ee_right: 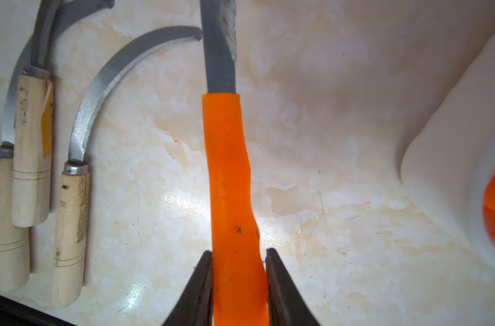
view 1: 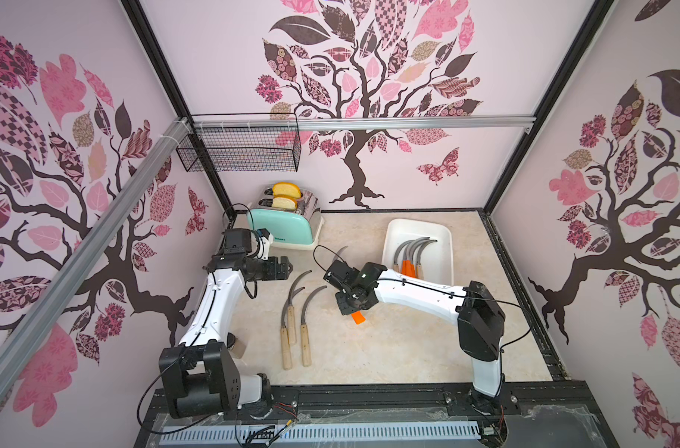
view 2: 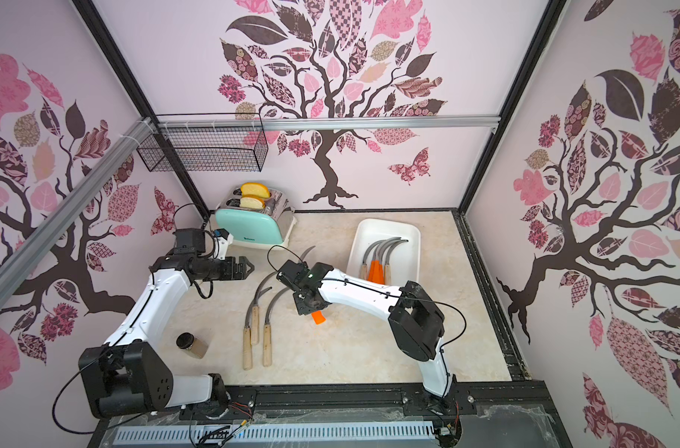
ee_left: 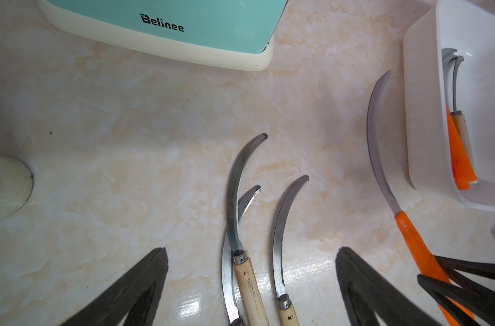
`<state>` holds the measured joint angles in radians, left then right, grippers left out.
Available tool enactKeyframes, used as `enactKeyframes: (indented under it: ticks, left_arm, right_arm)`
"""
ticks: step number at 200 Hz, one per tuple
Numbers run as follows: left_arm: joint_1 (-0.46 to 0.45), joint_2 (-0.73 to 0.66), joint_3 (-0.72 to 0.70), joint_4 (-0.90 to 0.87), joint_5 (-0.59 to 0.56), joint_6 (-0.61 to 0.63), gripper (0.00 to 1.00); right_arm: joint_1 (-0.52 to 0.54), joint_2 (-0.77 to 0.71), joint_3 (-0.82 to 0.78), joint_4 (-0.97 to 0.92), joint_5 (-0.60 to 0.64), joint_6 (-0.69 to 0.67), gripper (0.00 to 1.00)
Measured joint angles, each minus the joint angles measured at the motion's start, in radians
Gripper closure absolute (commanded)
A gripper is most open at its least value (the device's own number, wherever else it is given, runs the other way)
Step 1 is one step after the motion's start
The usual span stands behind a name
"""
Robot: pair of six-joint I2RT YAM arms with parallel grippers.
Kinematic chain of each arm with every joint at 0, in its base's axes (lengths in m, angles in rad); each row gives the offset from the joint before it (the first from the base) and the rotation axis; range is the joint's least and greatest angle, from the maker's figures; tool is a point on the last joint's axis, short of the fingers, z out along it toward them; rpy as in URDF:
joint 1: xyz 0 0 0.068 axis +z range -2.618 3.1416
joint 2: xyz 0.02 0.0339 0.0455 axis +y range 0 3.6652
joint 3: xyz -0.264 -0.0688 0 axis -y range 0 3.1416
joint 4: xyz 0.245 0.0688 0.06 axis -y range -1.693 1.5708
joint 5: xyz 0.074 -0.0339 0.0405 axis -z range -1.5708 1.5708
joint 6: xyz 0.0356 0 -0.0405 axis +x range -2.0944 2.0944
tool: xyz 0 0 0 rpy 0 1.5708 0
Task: Put small sickles into storage boxes
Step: Pick up the sickle at the center of the board, then place the sickle in the storage box.
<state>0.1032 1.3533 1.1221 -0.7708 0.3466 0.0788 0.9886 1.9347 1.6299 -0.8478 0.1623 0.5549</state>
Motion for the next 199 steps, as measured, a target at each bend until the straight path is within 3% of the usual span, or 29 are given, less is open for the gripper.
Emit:
enactKeyframes:
  ticks: [199]
  left_arm:
    - [0.0,0.0,0.031,-0.018,0.017,0.001,0.03]
  right_arm:
    - [-0.432,-0.367,-0.077,-0.033,-0.025,-0.11,1.0]
